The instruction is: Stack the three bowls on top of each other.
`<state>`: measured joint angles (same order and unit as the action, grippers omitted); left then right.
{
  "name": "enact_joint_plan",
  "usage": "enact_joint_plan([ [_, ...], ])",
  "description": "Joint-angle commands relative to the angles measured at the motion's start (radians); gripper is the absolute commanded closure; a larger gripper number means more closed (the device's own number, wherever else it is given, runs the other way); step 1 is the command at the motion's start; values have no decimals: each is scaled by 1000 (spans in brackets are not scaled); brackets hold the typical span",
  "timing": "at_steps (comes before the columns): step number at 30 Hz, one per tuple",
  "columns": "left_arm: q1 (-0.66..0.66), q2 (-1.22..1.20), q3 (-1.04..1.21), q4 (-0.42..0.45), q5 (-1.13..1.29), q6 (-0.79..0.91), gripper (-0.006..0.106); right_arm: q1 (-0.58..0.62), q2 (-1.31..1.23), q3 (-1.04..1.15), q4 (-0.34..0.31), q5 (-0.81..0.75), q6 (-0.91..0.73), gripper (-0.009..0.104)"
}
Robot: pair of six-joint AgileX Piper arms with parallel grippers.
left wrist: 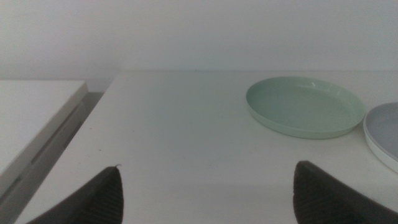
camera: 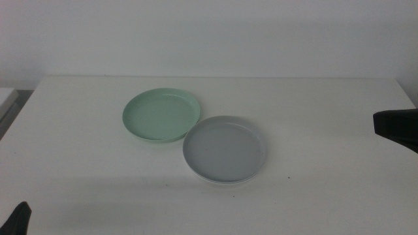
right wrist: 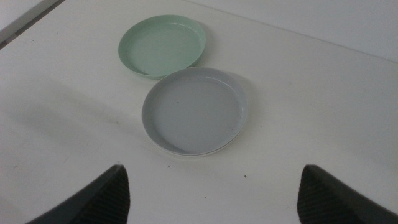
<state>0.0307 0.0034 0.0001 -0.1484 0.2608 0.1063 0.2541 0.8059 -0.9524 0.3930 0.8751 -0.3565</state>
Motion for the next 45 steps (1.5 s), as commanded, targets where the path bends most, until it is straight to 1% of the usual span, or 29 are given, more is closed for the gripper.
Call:
enact_joint_plan([
  [1, -2, 1, 0, 1, 7, -12, 7, -6, -3, 5, 3, -7, -6, 2],
  [4, -2, 152, -146, 1, 71, -63, 7, -6, -3, 5, 3, -7, -6, 2],
  [8, -2, 499, -542, 1, 315, -55, 7, -6, -3, 5, 3, -7, -7, 3],
  [13, -2, 830, -921, 1, 560, -55, 7, -6, -3, 5, 3, -7, -7, 3],
  [16, -2, 1000, -1070, -35, 624, -55, 7, -6, -3, 5, 3, -7, -7, 3],
  [19, -2, 1134, -1169, -56, 649, -62, 7, -6, -3, 5, 3, -7, -7, 3],
  [22, -2, 1258, -1211, -71, 662, -95, 7, -6, -3, 5, 3, -7, -7, 3],
  [25, -2, 1390, -1231, -109, 655, -122, 7, -6, -3, 5, 3, -7, -7, 3],
  [27, -2, 1492, -1278, -111, 647, -90, 7, -6, -3, 5, 3, -7, -7, 3],
  [29, -2, 1597, -1354, -137, 638, -21, 7, -6, -3, 5, 3, -7, -7, 3],
  [31, -6, 1693, -1434, -149, 649, -1, 7, -6, -3, 5, 3, -7, -7, 3],
  [33, -21, 1785, -1511, -137, 662, -1, 7, -6, -3, 5, 3, -7, -7, 3],
  [37, -54, 1980, -1683, -75, 666, 36, 7, -6, -3, 5, 3, -7, -7, 3],
  [40, -81, 2098, -1787, -47, 690, 24, 7, -6, -3, 5, 3, -7, -7, 3],
  [45, -113, 2250, -1890, -28, 703, 20, 14, -6, -3, 5, 3, -7, -7, 3],
])
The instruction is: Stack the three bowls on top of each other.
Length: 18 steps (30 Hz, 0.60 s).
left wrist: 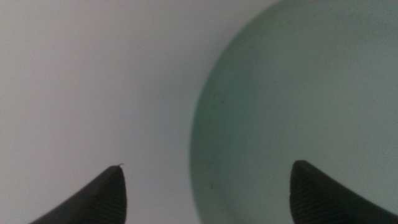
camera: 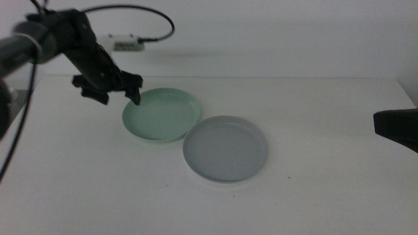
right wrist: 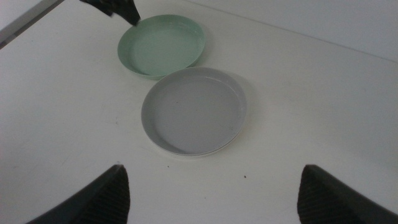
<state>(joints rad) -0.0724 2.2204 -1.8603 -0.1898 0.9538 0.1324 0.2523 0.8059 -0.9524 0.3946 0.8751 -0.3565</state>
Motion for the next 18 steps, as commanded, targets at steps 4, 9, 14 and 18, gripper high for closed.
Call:
enact_joint_plan([
  [4, -20, 97, -39, -8, 1, -6, 25, -4, -3, 5, 1, -7, -7, 3],
  [9, -20, 125, -39, -28, 13, -6, 47, -4, -3, 5, 1, -7, -7, 3],
  [14, -1, 127, -56, -65, 29, 0, 91, -4, -3, 5, 1, -7, -7, 3],
  [18, 29, 66, -142, -81, 131, 41, 102, -4, -3, 5, 1, -7, -7, 3],
])
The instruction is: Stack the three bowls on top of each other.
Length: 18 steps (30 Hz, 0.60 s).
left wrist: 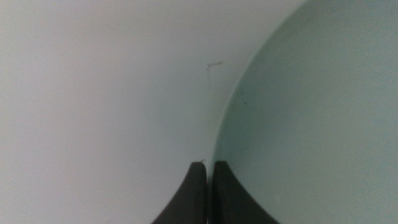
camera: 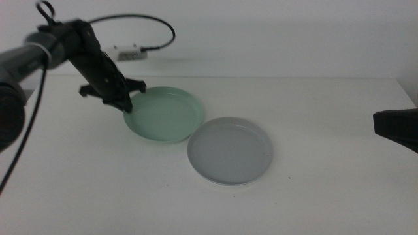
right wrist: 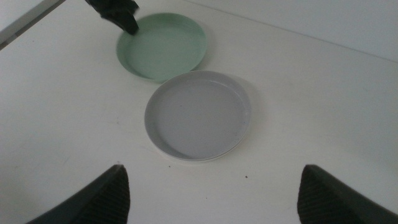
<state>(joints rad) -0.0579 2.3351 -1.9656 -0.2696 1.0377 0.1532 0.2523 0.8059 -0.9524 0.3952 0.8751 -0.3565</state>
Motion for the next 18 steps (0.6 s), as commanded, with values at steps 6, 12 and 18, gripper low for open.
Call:
enact_joint_plan([
  [6, 23, -361, 22, 22, 41, -61, 102, -4, -3, 5, 1, -7, -7, 3],
  [12, -122, -602, 381, -55, -154, -57, 102, -4, -3, 5, 1, -7, -7, 3],
  [18, -283, -595, 608, -49, -363, -114, 102, -4, -3, 5, 1, -7, -7, 3],
])
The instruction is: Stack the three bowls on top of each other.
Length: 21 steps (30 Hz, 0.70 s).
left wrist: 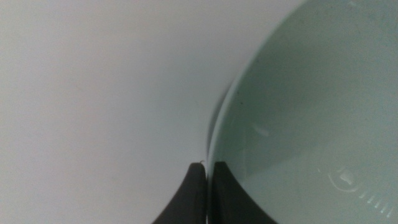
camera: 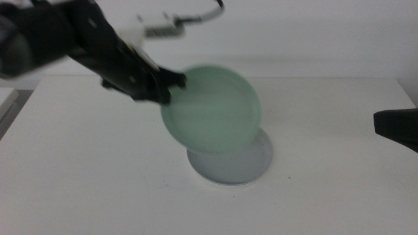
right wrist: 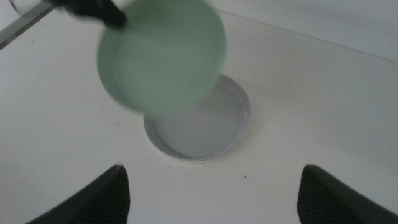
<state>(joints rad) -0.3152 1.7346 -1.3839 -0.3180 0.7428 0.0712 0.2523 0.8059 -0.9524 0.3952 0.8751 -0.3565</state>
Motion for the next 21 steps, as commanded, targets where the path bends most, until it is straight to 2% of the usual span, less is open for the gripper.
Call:
enact_joint_plan([
  [1, -35, 30, 28, -1, -68, -35, 102, -4, -3, 5, 1, -7, -7, 3],
  [5, -59, 120, 26, -60, -103, -23, 102, -4, -3, 5, 1, -7, -7, 3],
  [16, -77, 229, 26, -120, -154, 16, 102, -4, -3, 5, 1, -7, -7, 3],
  [21, -75, 231, 24, -152, -157, 91, 91, -4, -3, 5, 1, -7, -7, 3],
])
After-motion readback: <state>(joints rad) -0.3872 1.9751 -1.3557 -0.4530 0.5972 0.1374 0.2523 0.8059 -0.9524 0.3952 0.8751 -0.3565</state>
